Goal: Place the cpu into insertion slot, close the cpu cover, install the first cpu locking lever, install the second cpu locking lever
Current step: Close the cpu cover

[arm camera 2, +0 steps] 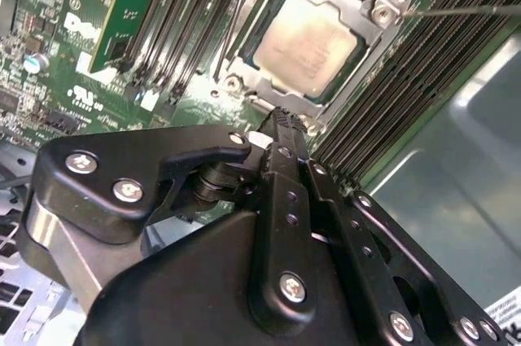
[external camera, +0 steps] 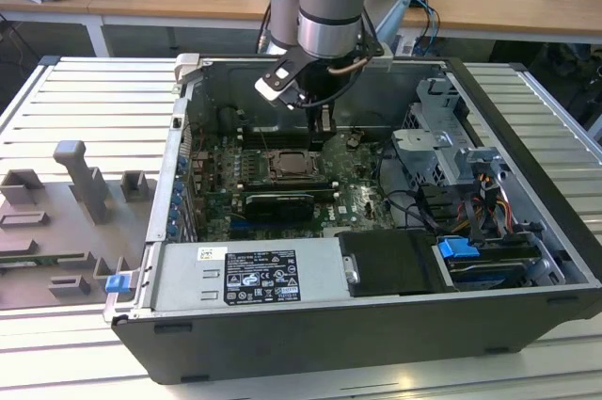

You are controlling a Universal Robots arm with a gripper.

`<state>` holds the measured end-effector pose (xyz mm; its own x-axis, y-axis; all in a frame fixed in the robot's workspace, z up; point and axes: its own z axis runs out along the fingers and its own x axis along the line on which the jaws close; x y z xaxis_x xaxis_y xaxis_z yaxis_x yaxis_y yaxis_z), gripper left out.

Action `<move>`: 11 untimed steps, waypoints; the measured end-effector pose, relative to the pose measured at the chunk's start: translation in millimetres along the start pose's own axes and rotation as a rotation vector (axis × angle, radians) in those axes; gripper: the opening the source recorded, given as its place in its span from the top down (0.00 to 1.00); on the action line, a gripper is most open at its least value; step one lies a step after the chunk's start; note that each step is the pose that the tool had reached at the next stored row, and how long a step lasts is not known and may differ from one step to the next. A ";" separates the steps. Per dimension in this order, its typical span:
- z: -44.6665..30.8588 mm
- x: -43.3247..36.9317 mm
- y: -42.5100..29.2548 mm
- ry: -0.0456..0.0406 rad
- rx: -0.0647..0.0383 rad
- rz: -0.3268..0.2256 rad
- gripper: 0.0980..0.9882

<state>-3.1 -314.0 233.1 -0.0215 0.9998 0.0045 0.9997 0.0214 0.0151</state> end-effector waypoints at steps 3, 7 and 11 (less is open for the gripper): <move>1.7 0.2 -3.7 -0.0001 0.000 0.000 0.99; 2.7 0.5 -14.3 0.0000 0.000 0.000 0.99; 2.9 0.6 -20.9 0.0000 0.000 -0.003 0.99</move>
<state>-24.0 -313.8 229.9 -0.0243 0.9997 0.0045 0.9996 0.0243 0.0151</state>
